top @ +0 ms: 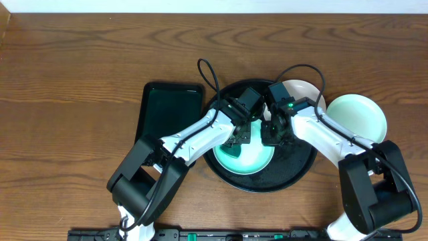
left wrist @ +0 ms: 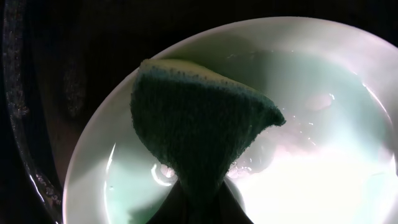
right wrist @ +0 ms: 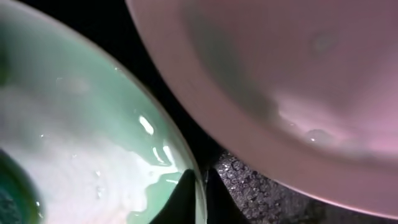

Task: Clean dirty plates on tray and stack at the side
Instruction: 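Wipe the sponge across the plate center toward the right gripper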

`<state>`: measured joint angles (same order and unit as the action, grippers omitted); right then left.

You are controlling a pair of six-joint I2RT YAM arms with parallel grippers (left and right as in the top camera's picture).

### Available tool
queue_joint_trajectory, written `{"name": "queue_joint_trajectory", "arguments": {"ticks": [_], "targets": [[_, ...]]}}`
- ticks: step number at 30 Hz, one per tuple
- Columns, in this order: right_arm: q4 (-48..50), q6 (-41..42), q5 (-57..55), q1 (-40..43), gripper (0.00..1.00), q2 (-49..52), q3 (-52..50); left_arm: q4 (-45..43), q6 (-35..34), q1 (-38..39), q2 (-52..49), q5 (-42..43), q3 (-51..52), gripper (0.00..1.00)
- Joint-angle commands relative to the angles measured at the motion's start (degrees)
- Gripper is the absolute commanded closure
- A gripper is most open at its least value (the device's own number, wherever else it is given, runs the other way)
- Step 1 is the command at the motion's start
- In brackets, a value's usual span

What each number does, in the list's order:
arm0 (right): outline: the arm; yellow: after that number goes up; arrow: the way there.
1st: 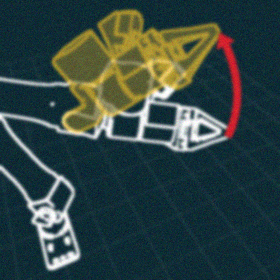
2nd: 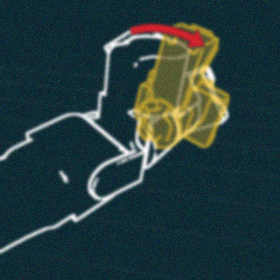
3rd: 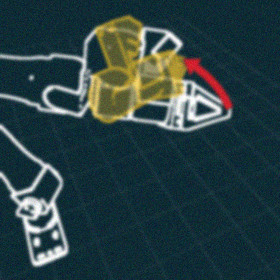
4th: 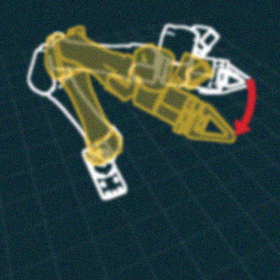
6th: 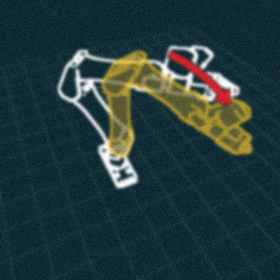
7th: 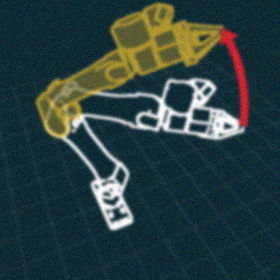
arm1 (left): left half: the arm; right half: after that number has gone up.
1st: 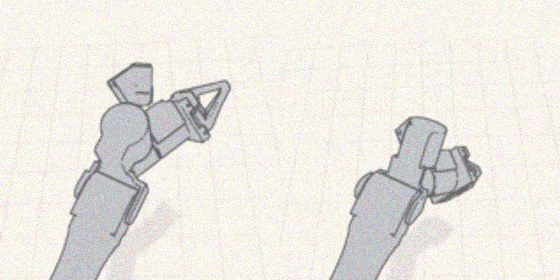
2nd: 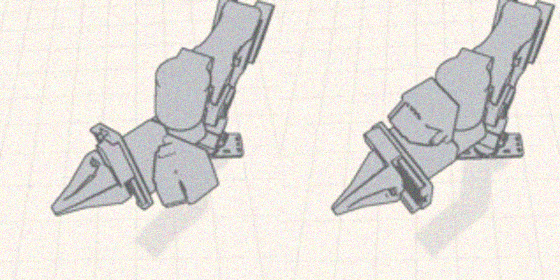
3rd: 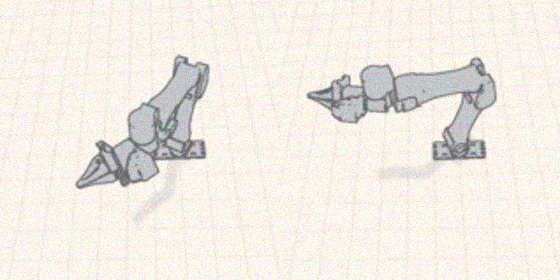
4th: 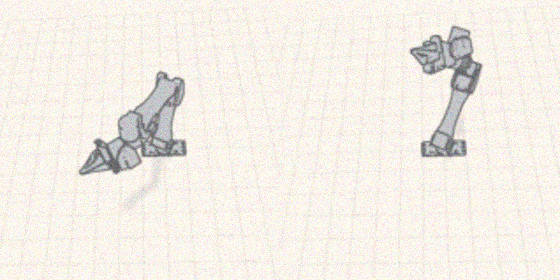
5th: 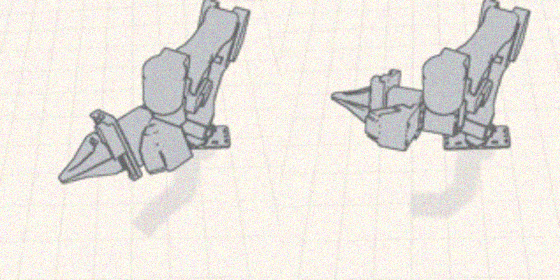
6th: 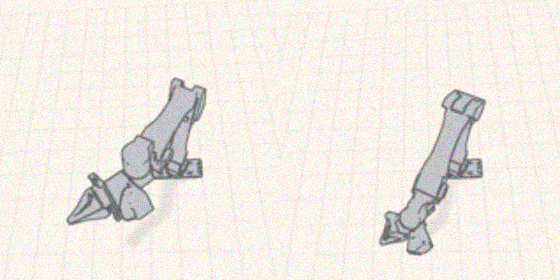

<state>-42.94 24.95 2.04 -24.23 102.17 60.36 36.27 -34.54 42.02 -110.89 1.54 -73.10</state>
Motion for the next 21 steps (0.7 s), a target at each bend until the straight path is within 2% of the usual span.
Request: {"name": "queue_joint_trajectory", "arguments": {"ticks": [1,15,21], "targets": [[-0.11,0.07,-0.07,-0.2,0.99,-0.15,-0.15,0.37,-0.26,-0.04,-1.95,-0.5,0.61,0.92],[-0.07,0.07,1.44,-0.2,0.99,-0.15,-0.15,-1.92,-0.28,2.21,-1.99,2.08,0.61,0.92],[0.04,0.07,1.44,-0.2,0.99,-0.15,-0.15,-3.41,-2.86,4.02,-2.27,3.3,0.61,0.92]]}}
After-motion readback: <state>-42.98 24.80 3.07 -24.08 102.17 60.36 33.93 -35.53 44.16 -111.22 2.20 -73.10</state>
